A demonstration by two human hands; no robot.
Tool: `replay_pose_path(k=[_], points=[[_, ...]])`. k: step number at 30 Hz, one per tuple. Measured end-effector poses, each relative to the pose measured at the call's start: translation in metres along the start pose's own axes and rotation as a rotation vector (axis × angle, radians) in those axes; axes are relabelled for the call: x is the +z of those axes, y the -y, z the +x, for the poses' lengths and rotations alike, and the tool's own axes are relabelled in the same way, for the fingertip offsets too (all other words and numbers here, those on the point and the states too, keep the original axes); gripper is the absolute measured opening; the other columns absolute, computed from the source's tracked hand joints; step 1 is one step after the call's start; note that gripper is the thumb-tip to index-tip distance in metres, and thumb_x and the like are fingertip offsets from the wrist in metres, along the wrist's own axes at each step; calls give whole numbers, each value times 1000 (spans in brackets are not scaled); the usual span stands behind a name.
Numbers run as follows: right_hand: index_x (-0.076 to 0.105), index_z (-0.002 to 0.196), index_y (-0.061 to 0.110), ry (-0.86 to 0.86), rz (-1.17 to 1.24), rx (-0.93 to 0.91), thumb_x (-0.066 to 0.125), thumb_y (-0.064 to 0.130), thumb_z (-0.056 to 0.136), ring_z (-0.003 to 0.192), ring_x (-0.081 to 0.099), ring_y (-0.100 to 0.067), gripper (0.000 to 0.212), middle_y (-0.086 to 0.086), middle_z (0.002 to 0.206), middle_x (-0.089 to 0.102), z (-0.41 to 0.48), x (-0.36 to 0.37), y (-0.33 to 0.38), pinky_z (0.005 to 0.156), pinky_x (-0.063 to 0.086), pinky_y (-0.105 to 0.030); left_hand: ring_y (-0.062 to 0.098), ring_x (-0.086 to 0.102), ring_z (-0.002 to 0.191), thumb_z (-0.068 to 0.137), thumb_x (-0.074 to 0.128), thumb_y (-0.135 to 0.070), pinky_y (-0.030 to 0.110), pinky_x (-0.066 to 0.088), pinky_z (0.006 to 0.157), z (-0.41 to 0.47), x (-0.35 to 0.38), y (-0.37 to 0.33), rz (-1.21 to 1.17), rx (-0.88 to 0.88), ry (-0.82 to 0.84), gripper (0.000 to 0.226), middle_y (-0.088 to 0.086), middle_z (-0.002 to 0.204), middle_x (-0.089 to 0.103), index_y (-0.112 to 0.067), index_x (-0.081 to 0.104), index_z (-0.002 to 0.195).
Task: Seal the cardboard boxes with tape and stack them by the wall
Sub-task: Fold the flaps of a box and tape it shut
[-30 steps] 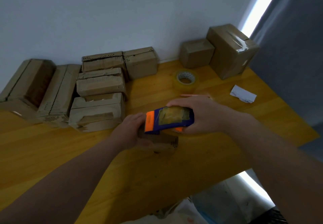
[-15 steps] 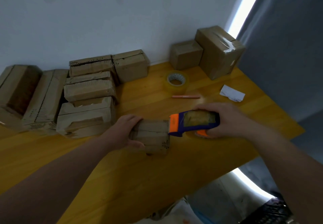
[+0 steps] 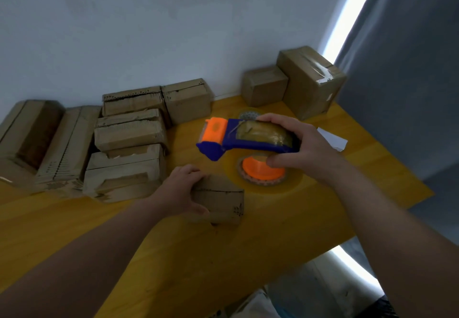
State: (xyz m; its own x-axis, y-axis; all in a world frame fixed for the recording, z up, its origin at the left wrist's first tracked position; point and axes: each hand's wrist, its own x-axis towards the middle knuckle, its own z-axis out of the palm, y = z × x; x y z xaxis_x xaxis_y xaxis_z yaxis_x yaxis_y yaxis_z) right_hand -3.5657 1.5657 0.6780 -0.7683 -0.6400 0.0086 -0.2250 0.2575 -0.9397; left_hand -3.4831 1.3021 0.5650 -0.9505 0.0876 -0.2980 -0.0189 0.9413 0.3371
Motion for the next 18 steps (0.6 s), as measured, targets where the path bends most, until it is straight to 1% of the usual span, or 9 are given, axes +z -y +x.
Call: replay_pose_path(k=[3,5,7,8,10,12,13,16,18], points=[[58,125,35,-17,110,-9,77,13,60,95,63,-10,72,5,120,58,2,5,1,73,52,-21,18,25,134,68,82,-44,35,31,110,-2,-5,-1,-177,-52,-64,92,-4,146,29,-27,36,145],[57,124,36,-26,152,-20,77,12,60,99,62,-10,72,5,123,57,3,6,1,75,52,-21,13,32,129,75,80,-30,31,37,103,-5,-10,-2,-338,-79,-134,77,-5,143,34,-31,41,141],[57,123,37,-46,188,-26,76,12,59,101,61,-10,72,5,125,56,5,7,1,77,52,-21,9,41,121,83,69,-6,24,43,90,-9,-18,-5,-613,-119,-173,63,-8,135,42,-34,47,134],[58,123,37,-57,218,-26,77,11,58,101,62,-10,72,5,124,57,6,8,1,77,52,-21,11,46,119,84,62,2,23,45,85,-11,-21,-8,-793,-149,-171,59,-7,132,46,-34,49,129],[60,121,37,-76,280,-28,80,14,52,101,62,-11,75,8,121,59,8,8,1,78,51,-21,18,54,114,87,50,8,26,49,82,-14,-26,-14,-1183,-244,-148,51,2,130,52,-26,52,125],[62,119,37,-89,333,-34,80,20,48,102,62,-14,76,8,118,62,11,10,0,78,52,-22,25,58,112,94,48,-3,33,52,84,-12,-28,-20,-1516,-374,-70,37,15,129,55,-13,51,130],[63,119,37,-98,357,-34,80,19,47,102,63,-15,76,8,118,62,12,11,-1,79,52,-23,29,60,111,97,49,-14,36,53,86,-11,-28,-23,-1603,-431,2,36,19,128,57,-8,49,133],[62,119,35,-110,430,-31,74,4,54,102,63,-17,73,12,114,64,16,14,-1,78,53,-27,33,63,110,99,42,-41,39,56,88,-9,-25,-36,-1715,-490,273,52,25,124,60,0,49,131],[62,120,33,-108,461,-35,74,4,55,103,63,-18,73,12,113,65,19,15,-1,78,54,-28,30,67,104,100,39,-44,35,58,81,-7,-23,-43,-1845,-479,311,55,24,118,64,3,52,125]])
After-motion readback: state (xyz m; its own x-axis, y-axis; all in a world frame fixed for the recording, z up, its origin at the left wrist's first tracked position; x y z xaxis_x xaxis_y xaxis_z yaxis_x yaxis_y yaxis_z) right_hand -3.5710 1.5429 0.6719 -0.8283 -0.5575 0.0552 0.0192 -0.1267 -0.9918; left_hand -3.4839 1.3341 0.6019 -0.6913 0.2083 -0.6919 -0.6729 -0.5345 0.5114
